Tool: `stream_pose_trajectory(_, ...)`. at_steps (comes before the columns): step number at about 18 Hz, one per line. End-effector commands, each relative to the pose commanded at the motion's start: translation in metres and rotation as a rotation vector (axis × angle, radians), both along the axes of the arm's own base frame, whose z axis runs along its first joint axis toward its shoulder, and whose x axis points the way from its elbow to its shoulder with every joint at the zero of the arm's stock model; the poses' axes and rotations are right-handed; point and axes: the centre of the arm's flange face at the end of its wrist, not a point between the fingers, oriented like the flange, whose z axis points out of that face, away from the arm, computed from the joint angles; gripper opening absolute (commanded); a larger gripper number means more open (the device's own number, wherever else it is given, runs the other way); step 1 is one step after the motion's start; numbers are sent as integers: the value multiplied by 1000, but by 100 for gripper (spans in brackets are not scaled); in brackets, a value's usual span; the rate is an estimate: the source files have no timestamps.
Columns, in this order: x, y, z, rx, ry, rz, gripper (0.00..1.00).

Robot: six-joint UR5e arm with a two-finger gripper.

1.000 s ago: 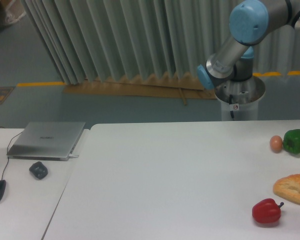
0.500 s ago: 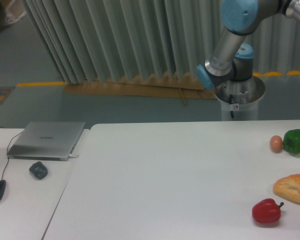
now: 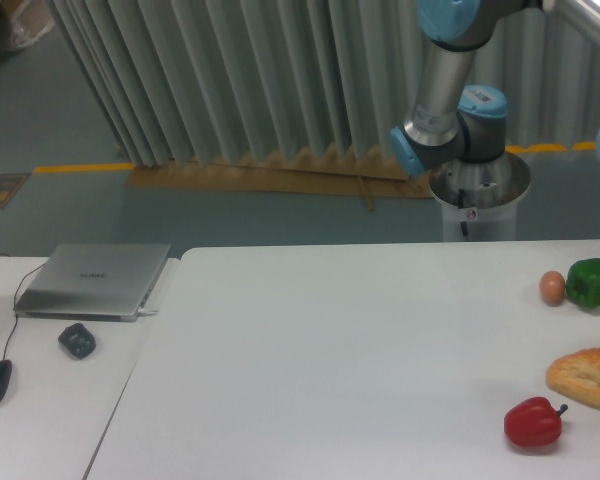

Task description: Place the yellow pepper on the table

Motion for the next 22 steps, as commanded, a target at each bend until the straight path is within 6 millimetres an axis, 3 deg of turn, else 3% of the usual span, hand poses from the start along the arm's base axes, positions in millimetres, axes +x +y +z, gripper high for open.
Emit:
stream_pose_trajectory(6,70,39,-28,-87,-20,-123,42)
stream_pose_trajectory(9,84,48,-34,-98,-21,-146,42)
stream_pose_trajectory(19,85,67,-46,-73,12,-114,43)
stream_pose_trajectory(22,86,70,-47,-65,31,-110,49)
